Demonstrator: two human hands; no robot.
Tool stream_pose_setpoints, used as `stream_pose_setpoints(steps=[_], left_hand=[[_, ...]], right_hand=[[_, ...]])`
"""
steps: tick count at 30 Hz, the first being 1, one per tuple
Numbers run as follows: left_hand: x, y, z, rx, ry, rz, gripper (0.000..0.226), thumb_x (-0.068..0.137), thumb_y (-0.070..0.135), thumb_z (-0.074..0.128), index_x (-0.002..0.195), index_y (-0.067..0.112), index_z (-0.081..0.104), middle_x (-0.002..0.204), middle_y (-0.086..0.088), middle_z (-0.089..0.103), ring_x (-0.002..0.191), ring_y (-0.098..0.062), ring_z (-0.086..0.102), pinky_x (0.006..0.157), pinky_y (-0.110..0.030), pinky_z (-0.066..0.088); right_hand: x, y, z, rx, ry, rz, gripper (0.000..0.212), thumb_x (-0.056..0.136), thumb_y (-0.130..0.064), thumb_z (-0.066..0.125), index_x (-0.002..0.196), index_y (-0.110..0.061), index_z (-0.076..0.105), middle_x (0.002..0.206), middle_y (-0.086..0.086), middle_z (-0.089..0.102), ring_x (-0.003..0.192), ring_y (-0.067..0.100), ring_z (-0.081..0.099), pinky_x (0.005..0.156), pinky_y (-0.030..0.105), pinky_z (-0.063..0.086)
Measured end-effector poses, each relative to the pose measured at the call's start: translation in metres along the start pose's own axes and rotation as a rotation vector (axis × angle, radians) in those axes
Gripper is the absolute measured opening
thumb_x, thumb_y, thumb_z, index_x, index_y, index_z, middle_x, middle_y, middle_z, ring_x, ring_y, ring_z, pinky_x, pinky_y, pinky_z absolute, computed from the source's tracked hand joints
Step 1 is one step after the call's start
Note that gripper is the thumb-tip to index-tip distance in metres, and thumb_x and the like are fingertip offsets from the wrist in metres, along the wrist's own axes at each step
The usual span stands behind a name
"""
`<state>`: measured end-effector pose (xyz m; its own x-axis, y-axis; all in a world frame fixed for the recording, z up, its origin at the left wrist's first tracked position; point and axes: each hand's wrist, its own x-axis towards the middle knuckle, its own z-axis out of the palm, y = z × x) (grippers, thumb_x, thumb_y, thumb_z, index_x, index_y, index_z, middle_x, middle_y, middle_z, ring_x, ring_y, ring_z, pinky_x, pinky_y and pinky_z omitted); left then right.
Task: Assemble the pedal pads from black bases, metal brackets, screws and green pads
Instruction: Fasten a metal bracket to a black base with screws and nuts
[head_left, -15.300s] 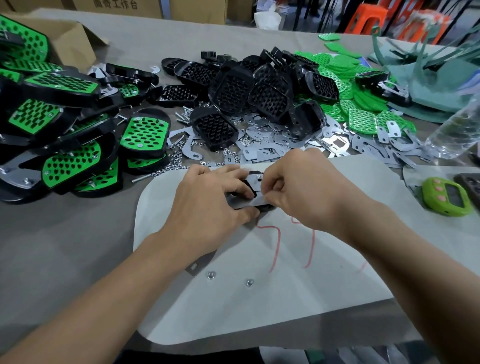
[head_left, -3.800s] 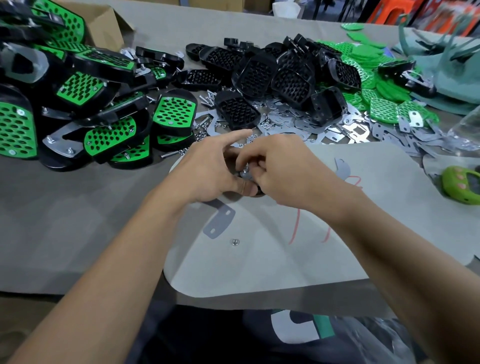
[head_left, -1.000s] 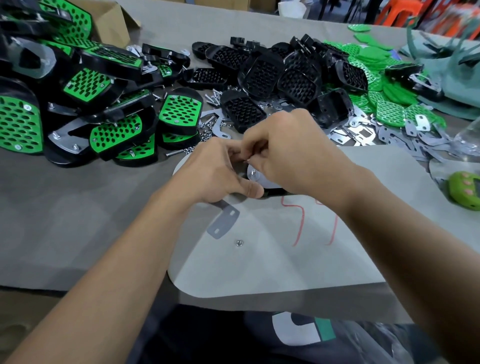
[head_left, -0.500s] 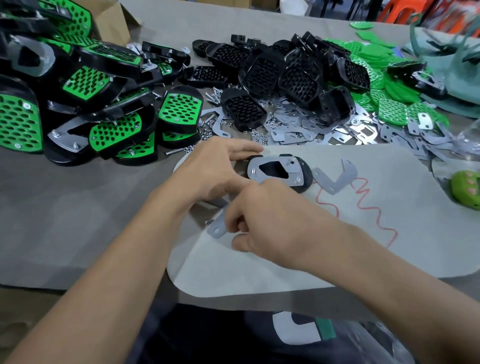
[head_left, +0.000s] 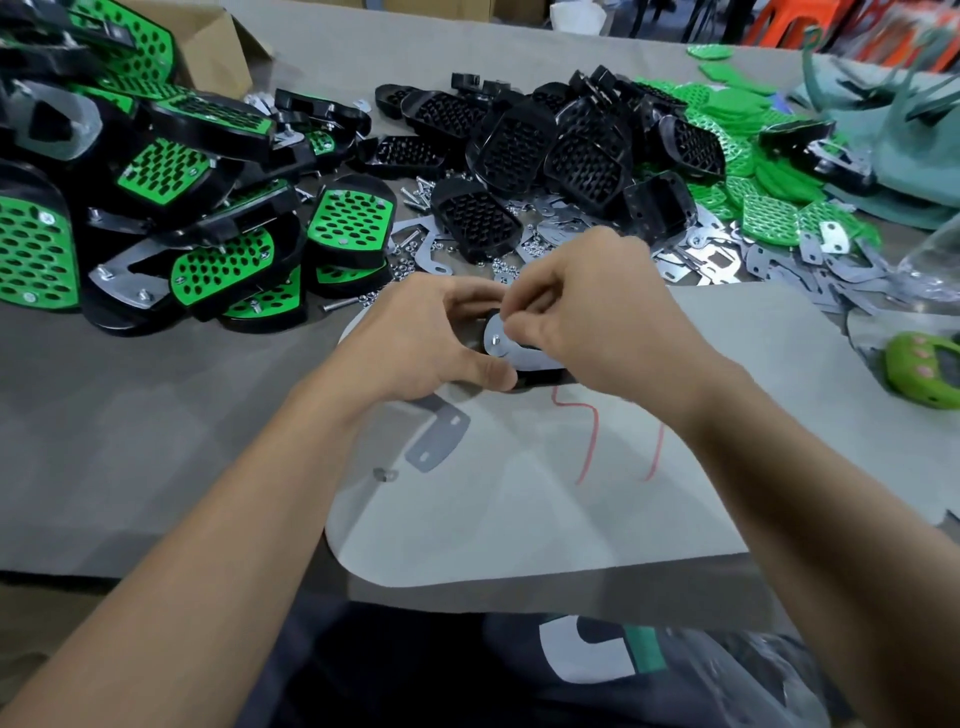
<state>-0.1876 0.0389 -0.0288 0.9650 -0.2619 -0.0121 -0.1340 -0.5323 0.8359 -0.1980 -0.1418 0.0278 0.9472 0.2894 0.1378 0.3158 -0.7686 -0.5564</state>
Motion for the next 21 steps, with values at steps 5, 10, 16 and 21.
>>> stream_pose_setpoints(steps=[5, 10, 16, 21], left_hand=[[0.001, -0.003, -0.001, 0.001, -0.013, 0.027, 0.070, 0.050, 0.032, 0.096, 0.115, 0.043, 0.072, 0.101, 0.027, 0.075, 0.101, 0.007, 0.068, 0.097, -0.032, 0.053], [0.005, -0.006, 0.001, -0.013, -0.002, 0.028, 0.064, 0.047, 0.034, 0.096, 0.105, 0.046, 0.072, 0.098, 0.026, 0.075, 0.099, 0.006, 0.069, 0.094, -0.029, 0.053], [0.006, -0.007, 0.000, -0.001, -0.010, 0.035, 0.063, 0.052, 0.021, 0.100, 0.104, 0.045, 0.072, 0.093, 0.032, 0.073, 0.091, 0.020, 0.063, 0.076, -0.002, 0.042], [0.005, -0.006, -0.002, 0.015, -0.025, 0.044, 0.057, 0.053, 0.022, 0.100, 0.091, 0.050, 0.070, 0.083, 0.033, 0.072, 0.081, 0.020, 0.061, 0.072, -0.004, 0.041]], right_hand=[[0.012, -0.004, 0.012, -0.092, -0.108, -0.020, 0.014, 0.073, -0.013, 0.072, 0.071, -0.026, 0.079, 0.058, -0.005, 0.067, 0.060, 0.009, 0.063, 0.052, 0.017, 0.049], [0.015, -0.006, 0.010, -0.154, -0.140, -0.049, 0.021, 0.074, -0.012, 0.071, 0.063, -0.030, 0.070, 0.061, 0.000, 0.067, 0.064, 0.020, 0.064, 0.062, 0.032, 0.057], [0.016, -0.006, 0.012, -0.193, -0.127, -0.044, 0.017, 0.074, -0.016, 0.072, 0.064, -0.030, 0.070, 0.062, -0.002, 0.066, 0.065, 0.019, 0.063, 0.063, 0.028, 0.054], [0.013, -0.005, 0.019, -0.232, -0.079, -0.078, 0.005, 0.080, -0.023, 0.074, 0.076, -0.022, 0.072, 0.074, 0.005, 0.068, 0.078, 0.025, 0.064, 0.069, 0.034, 0.055]])
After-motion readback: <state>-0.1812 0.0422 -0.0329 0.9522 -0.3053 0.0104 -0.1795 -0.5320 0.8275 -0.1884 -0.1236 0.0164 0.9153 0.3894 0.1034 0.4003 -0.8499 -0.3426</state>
